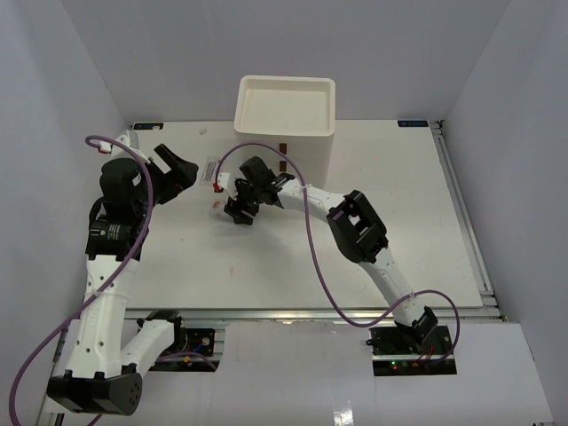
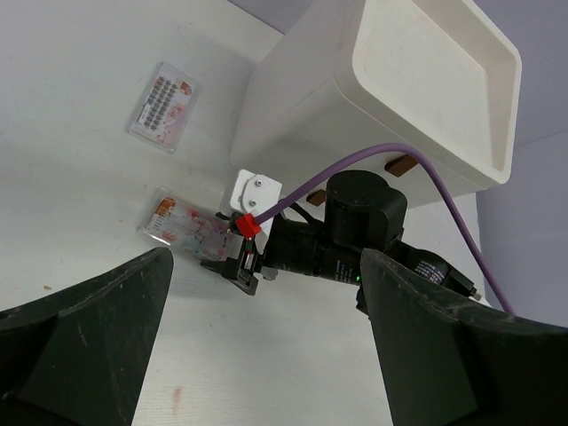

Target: Organize the makeup

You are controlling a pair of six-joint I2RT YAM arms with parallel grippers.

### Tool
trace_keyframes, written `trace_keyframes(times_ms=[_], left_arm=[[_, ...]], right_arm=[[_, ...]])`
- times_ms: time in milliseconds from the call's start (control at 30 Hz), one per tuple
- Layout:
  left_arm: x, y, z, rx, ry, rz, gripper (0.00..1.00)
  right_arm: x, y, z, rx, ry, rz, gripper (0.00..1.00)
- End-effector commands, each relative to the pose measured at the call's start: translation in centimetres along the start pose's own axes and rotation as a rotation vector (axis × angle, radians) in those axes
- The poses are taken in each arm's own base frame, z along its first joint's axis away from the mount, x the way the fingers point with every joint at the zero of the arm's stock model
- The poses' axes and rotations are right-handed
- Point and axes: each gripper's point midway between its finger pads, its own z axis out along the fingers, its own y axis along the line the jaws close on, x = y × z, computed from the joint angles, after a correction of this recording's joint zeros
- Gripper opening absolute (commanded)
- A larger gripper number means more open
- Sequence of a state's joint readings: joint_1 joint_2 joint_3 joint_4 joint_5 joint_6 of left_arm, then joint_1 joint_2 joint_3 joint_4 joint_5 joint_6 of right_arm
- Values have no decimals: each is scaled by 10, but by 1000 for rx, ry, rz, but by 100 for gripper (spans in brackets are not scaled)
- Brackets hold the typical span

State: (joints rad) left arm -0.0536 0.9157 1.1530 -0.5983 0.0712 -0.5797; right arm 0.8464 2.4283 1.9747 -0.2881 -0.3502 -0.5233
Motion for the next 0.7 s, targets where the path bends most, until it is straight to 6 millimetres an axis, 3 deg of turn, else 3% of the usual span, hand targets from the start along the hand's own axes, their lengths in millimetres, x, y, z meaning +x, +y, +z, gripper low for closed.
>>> trace_keyframes(times_ms=[0,167,333,433,600,667], left_arm=[[0,-3,0,18,0,-11,98],[11,0,5,24,29,-27,98],[31,6,12,33,73,-58,98],[39,10,16,31,84,-66,98],[38,12,24,30,79,-43,98],[38,14,29,24,79,-30,98]], right_arm=[[25,27,4,-119,62,31,62],[16,30,-3,-128,47,25,39],[-8,37,-26,-165,-2,-6,16],[-42,51,-60,-214,-94,-65,8],[-69,71,-118,-260,-189,-150,8],[-79,70,-141,-257,-217,-188,8]])
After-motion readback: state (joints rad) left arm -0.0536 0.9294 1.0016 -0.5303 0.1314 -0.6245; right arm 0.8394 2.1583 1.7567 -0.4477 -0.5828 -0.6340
